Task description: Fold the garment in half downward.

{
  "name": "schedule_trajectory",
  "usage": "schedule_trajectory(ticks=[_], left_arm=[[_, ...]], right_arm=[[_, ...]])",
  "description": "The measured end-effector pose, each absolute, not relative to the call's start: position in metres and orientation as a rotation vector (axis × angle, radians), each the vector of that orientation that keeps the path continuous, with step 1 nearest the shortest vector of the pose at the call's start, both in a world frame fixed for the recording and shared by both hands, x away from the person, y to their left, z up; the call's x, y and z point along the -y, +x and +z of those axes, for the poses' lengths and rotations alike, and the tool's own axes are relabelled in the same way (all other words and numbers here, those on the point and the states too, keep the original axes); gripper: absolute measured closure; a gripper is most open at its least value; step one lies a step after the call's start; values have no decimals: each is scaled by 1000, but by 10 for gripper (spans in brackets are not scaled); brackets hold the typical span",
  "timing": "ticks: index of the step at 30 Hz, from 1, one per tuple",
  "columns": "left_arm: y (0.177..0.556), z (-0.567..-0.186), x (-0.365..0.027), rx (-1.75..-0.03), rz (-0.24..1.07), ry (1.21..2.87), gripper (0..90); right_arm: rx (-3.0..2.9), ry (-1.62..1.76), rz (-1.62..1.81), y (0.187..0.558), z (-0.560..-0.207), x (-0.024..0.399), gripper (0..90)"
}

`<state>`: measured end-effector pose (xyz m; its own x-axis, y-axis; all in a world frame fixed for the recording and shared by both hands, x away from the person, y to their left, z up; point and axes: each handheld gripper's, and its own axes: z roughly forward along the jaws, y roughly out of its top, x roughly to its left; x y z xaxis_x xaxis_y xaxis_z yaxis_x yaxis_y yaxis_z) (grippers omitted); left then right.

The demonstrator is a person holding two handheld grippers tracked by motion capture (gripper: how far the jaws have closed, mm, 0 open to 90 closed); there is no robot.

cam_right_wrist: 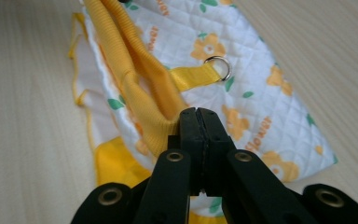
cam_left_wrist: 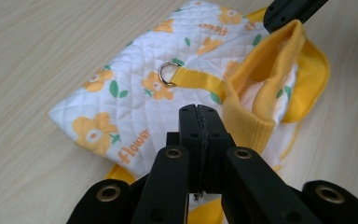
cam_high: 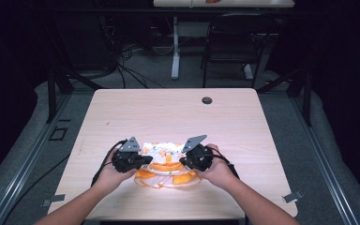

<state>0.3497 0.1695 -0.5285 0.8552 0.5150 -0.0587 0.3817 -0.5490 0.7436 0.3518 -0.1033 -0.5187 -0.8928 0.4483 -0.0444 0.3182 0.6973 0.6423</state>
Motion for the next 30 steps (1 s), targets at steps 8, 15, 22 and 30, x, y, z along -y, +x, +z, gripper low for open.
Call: schedule_trajectory(ticks=[8, 15, 22, 30], left_arm=[[336, -534, -170, -616, 187, 2241, 898], [330, -546, -172, -621, 164, 2261, 898], [329, -560, -174, -643, 146, 2265, 897], [329, -566, -173, -637, 145, 2264, 898]], right_arm=[[-2755, 579, 966, 333, -526, 104, 899], [-2777, 586, 970, 323, -537, 107, 900], [-2793, 617, 986, 320, -547, 108, 899], [-2812, 618, 966, 319, -555, 107, 900]])
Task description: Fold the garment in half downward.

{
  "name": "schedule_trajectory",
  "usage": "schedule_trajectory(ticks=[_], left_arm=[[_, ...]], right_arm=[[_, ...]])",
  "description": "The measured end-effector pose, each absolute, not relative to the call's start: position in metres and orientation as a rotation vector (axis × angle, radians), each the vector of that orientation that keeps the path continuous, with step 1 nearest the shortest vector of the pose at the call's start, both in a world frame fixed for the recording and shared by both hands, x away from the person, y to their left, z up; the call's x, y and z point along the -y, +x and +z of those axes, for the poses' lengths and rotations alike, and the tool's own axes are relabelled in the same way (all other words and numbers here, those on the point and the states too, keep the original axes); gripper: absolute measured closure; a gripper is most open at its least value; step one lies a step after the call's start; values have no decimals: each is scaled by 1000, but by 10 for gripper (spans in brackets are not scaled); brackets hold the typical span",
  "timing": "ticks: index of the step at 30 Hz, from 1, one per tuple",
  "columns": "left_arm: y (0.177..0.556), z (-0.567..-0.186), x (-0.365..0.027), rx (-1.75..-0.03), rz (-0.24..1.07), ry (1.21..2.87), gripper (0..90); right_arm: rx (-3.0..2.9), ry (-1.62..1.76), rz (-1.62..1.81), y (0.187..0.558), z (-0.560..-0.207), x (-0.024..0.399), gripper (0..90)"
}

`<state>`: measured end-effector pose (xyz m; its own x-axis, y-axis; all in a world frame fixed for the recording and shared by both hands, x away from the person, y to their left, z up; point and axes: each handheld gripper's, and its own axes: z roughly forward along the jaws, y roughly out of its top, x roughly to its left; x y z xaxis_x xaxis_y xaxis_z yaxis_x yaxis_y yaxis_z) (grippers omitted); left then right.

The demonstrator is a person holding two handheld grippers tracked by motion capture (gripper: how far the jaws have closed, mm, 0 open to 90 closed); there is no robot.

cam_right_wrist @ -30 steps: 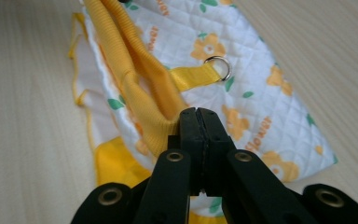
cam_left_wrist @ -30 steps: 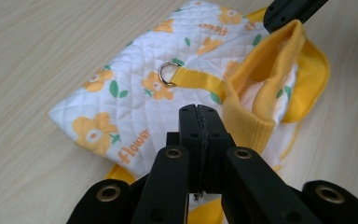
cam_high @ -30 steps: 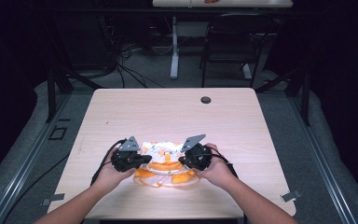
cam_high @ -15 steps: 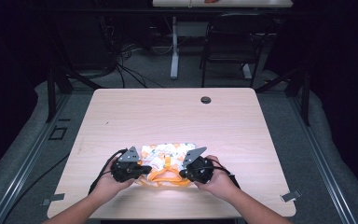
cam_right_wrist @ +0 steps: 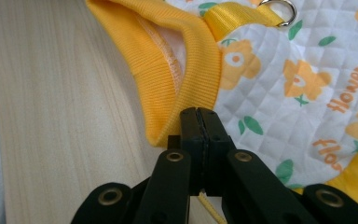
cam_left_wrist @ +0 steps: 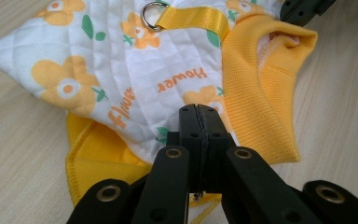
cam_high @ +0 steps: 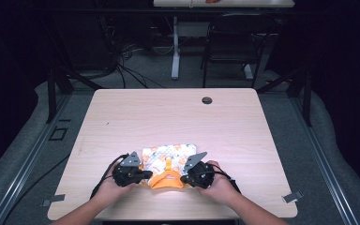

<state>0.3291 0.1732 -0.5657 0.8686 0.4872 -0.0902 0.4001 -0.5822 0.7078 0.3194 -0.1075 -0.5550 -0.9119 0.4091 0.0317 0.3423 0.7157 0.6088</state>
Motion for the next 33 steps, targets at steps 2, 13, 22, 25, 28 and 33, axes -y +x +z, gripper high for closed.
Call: schedule_trajectory(ticks=[2, 13, 22, 25, 28, 33], left_arm=[[329, -566, -173, -641, 143, 2262, 897], [327, -570, -176, -646, 145, 2236, 896], [329, -570, -174, -649, 148, 2242, 896], [332, -569, -174, -658, 154, 2242, 894], [334, -569, -173, -666, 153, 2241, 894], [339, -570, -173, -679, 154, 2230, 895]], right_arm=[[-2810, 623, 976, 319, -557, 108, 900], [-2802, 628, 972, 318, -558, 107, 897], [-2794, 651, 976, 319, -558, 107, 897], [-2793, 653, 968, 320, -558, 108, 896], [-2784, 663, 985, 322, -558, 109, 896], [-2781, 673, 993, 326, -558, 110, 897]])
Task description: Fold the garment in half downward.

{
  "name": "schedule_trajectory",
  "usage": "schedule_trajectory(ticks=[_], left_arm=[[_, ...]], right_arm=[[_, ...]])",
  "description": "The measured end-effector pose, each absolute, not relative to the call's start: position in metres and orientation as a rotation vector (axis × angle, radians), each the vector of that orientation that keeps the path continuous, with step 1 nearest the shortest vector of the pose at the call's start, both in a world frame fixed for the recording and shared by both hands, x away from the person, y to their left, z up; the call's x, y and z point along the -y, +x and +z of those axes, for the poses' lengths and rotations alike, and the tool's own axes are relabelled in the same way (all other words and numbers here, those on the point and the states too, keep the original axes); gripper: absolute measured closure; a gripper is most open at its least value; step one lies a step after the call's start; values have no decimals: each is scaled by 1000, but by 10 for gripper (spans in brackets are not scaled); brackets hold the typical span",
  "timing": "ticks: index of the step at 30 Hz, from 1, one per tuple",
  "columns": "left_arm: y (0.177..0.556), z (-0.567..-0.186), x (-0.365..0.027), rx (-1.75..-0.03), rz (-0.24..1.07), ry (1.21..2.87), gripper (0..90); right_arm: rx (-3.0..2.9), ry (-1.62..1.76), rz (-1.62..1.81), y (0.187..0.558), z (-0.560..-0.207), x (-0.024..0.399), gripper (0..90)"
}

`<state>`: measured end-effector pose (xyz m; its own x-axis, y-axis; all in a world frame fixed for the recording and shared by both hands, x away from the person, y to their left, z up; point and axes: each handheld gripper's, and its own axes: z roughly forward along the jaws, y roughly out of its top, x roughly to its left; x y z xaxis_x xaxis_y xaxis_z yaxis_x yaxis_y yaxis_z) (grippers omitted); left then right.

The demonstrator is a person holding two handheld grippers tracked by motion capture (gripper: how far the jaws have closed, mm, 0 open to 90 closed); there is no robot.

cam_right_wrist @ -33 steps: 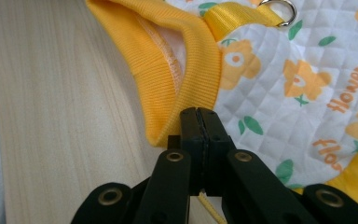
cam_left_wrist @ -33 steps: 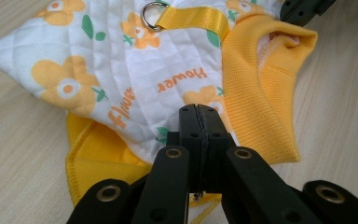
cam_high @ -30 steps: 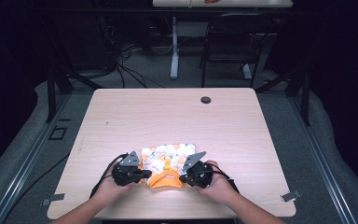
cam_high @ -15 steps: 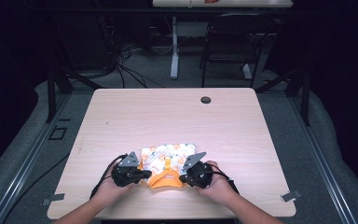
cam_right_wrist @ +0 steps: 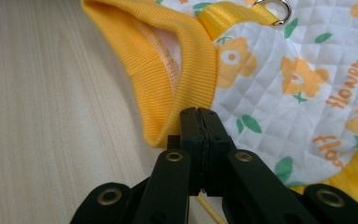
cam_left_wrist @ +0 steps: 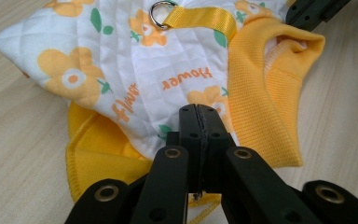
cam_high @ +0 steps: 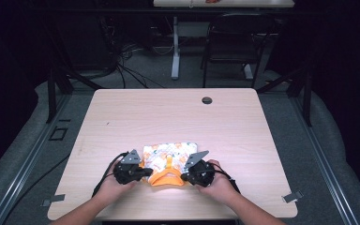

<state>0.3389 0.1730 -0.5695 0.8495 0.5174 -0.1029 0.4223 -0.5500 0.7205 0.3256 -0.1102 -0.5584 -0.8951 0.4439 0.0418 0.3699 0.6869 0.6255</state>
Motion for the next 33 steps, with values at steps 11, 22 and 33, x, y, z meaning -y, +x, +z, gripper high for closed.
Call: schedule_trajectory(ticks=[11, 22, 33], left_arm=[[354, -571, -171, -723, 177, 2200, 895], [371, -573, -171, -784, 215, 2159, 896], [385, -577, -173, -835, 241, 2102, 896]], right_arm=[[-2743, 719, 1021, 336, -561, 111, 897], [-2684, 780, 1026, 355, -562, 112, 896], [-2627, 847, 1044, 372, -564, 112, 892]])
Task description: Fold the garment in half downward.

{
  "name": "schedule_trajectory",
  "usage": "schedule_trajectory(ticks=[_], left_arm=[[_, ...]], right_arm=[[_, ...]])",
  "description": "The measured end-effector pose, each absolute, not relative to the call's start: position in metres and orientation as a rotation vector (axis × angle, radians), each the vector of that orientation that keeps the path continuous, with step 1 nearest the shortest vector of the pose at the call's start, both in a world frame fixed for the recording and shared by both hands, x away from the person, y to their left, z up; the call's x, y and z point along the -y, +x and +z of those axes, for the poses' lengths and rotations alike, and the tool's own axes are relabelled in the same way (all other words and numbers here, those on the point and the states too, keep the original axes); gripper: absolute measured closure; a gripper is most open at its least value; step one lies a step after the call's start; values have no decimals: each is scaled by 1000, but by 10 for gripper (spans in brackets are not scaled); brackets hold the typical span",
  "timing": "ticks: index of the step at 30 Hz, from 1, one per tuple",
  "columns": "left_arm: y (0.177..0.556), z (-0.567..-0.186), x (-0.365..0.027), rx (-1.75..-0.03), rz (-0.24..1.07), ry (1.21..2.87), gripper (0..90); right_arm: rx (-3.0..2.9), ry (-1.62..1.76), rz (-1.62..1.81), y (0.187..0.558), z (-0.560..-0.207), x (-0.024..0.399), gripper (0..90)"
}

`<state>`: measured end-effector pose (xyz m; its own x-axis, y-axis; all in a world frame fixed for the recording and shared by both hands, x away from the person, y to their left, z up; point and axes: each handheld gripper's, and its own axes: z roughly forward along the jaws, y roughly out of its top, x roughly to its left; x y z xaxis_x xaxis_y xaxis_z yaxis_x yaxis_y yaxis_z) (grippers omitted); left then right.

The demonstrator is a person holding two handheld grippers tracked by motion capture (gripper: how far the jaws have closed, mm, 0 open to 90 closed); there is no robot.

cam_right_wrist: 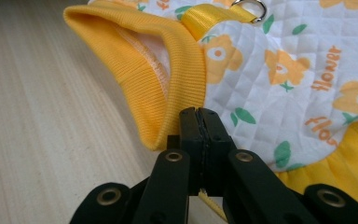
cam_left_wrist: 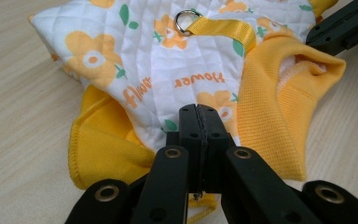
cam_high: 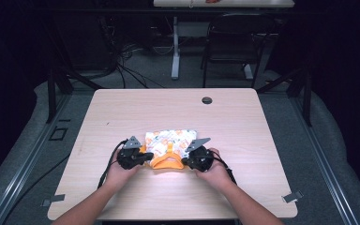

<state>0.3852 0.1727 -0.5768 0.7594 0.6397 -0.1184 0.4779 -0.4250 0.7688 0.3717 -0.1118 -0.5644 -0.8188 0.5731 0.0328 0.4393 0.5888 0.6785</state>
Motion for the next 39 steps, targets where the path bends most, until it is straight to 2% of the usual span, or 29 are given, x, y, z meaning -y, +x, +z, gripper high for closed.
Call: schedule_trajectory(ticks=[16, 21, 24, 26, 33, 39], left_arm=[[394, -571, -177, -889, 268, 2055, 872], [382, -555, -183, -881, 289, 2020, 841], [376, -550, -186, -882, 268, 1986, 778], [367, -543, -188, -879, 254, 1955, 711], [352, -541, -199, -869, 358, 1948, 516], [341, -542, -211, -871, 394, 1966, 469]], right_arm=[[-2567, 898, 1094, 382, -559, 112, 855], [-2505, 911, 1164, 372, -540, 125, 807], [-2500, 923, 1170, 368, -536, 130, 759], [-2469, 921, 1156, 361, -530, 135, 670], [-2431, 899, 1134, 340, -525, 140, 515], [-2461, 880, 1119, 326, -527, 143, 478]])
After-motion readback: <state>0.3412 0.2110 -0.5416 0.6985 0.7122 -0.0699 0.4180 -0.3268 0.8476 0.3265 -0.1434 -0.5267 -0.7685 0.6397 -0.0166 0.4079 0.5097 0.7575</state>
